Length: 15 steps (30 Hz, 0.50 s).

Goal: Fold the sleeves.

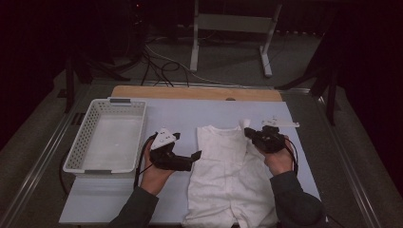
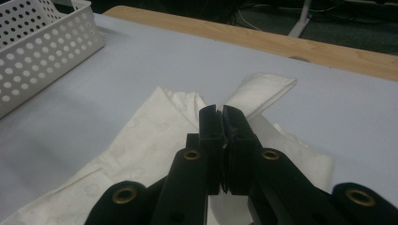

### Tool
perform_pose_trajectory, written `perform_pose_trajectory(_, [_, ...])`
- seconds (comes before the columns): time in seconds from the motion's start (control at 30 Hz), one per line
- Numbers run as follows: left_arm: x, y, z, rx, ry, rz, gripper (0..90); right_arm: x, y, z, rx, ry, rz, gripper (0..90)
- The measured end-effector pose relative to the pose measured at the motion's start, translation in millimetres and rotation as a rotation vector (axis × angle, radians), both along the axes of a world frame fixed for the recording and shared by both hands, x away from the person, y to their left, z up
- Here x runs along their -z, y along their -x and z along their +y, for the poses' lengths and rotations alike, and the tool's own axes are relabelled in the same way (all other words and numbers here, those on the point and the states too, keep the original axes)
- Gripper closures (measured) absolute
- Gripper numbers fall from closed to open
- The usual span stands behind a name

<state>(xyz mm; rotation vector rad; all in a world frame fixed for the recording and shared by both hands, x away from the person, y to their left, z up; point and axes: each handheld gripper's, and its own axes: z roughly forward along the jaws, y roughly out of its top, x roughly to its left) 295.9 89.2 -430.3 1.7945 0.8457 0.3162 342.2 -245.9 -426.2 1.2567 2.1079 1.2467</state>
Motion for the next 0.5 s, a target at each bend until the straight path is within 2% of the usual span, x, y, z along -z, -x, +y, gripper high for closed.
perform_pose_trajectory(0.3, [0.5, -0.1, -0.6, 0.001, -0.001, 0.001, 0.0, 5.7, -1.7, 10.9, -0.022, 0.016, 0.013, 87.6])
perform_pose_trajectory(0.4, [0.6, -0.1, -0.5, 0.001, -0.002, 0.002, 0.0, 10.7, -3.7, 16.8, -0.05, 0.006, 0.036, 86.8])
perform_pose_trajectory(0.43, [0.7, -0.1, -0.7, 0.001, -0.003, 0.002, 0.0, 12.4, -4.4, 19.2, -0.07, -0.007, 0.049, 83.8])
perform_pose_trajectory(0.5, [0.9, 0.0, -1.0, 0.001, -0.004, 0.003, 0.0, 15.0, -4.8, 23.7, -0.143, -0.049, 0.056, 60.9])
